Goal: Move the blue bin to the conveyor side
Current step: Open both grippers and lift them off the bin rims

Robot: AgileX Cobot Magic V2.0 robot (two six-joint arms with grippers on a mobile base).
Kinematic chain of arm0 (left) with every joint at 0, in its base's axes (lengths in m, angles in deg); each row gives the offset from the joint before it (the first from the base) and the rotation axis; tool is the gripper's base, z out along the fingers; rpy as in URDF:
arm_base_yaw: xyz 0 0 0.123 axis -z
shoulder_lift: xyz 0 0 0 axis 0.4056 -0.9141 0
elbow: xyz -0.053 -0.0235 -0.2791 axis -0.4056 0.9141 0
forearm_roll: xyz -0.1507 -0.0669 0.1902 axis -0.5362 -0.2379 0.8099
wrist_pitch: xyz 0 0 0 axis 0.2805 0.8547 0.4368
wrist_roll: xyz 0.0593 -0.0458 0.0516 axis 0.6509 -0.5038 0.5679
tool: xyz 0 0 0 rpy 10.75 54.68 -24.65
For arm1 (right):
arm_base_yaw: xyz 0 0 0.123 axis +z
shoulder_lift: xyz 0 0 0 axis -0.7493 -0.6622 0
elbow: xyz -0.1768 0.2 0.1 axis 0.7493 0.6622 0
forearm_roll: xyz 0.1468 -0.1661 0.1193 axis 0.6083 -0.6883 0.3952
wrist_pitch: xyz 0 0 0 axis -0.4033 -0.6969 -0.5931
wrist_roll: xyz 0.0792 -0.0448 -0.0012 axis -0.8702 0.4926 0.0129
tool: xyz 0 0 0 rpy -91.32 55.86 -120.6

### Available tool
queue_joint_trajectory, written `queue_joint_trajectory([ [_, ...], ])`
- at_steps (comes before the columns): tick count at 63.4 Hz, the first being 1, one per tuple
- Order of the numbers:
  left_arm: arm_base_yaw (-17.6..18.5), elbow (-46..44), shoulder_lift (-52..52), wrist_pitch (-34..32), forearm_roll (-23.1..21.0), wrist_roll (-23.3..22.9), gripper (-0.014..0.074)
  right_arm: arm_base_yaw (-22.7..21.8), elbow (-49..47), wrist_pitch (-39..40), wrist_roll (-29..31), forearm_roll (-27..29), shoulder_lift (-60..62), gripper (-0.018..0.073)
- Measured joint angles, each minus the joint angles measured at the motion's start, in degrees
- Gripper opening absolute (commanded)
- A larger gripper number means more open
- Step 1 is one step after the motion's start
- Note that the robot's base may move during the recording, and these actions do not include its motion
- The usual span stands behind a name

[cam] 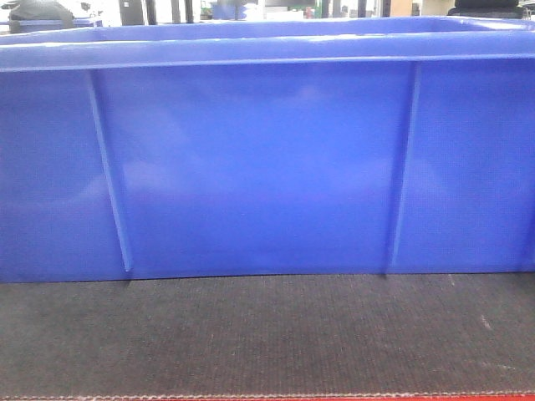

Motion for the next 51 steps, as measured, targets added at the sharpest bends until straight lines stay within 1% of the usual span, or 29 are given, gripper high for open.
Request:
queue_joint_trajectory([
  [2, 0.0, -1.2, 0.0, 1.4, 0.0, 0.0, 0.0457, 0.0, -0.7, -0.4, 0.0, 0.0, 0.9, 0.023],
  [5, 0.0, -3.1, 0.1, 3.3, 0.0, 0.0, 0.0358, 0.0, -1.7, -0.8, 0.0, 0.0, 2.5, 0.0162],
  [6, 0.0, -3.5, 0.3, 3.9, 0.0, 0.0, 0.0305, 0.0, -2.0, -1.0, 0.0, 0.0, 3.0, 0.0127],
  [9, 0.0, -5.1, 0.7, 5.8, 0.1, 0.0, 0.019, 0.0, -2.9, -1.6, 0.0, 0.0, 4.6, 0.0062],
  [11, 0.0, -6.0, 1.1, 7.0, 0.1, 0.0, 0.0068, 0.0, -3.8, -2.1, 0.0, 0.0, 6.0, 0.001],
  [14, 0.0, -7.0, 2.1, 8.5, 0.4, 0.0, -0.0048, 0.0, -4.7, -2.4, 0.0, 0.0, 7.4, -0.0052],
  [15, 0.0, -7.1, 2.4, 8.8, 0.6, 0.0, -0.0044, 0.0, -4.9, -2.5, 0.0, 0.0, 7.8, -0.0076],
  [17, 0.0, -7.4, 3.4, 9.3, 0.8, 0.0, -0.0004, 0.0, -5.5, -2.6, 0.0, 0.0, 9.0, -0.0099],
  [19, -0.1, -7.5, 4.5, 9.7, 0.9, 0.0, 0.0012, 0.0, -5.9, -2.8, 0.0, 0.0, 10.1, -0.0088],
  [22, -0.1, -7.6, 6.2, 10.2, 1.3, 0.0, 0.0004, 0.0, -6.3, -2.9, 0.0, 0.0, 11.6, -0.0085],
  [26, -0.1, -7.7, 8.3, 10.3, 1.9, 0.0, -0.0032, 0.0, -6.5, -3.6, 0.0, 0.0, 13.4, -0.0088],
  [31, -0.1, -7.0, 11.4, 9.2, 2.6, -0.9, -0.0018, 0.0, -6.5, -4.9, -0.3, 0.0, 15.3, -0.0088],
  [35, -0.1, -4.9, 13.9, 6.7, 3.3, -2.7, -0.002, 0.0, -5.4, -4.7, -1.0, 0.0, 17.0, -0.0088],
  [40, -0.1, 0.7, 17.7, 2.2, 3.8, -5.3, -0.002, 0.0, -1.7, -2.6, -1.3, 0.0, 19.1, -0.0088],
  [44, -0.1, 5.8, 21.3, -2.3, 3.9, -6.3, -0.002, 0.0, 2.2, -0.4, -1.3, 0.0, 20.9, -0.0088],
  [51, -0.1, 15.4, 27.2, -7.9, 4.0, -6.9, -0.002, 0.0, 9.3, 2.9, -1.6, 0.0, 24.5, -0.0088],
])
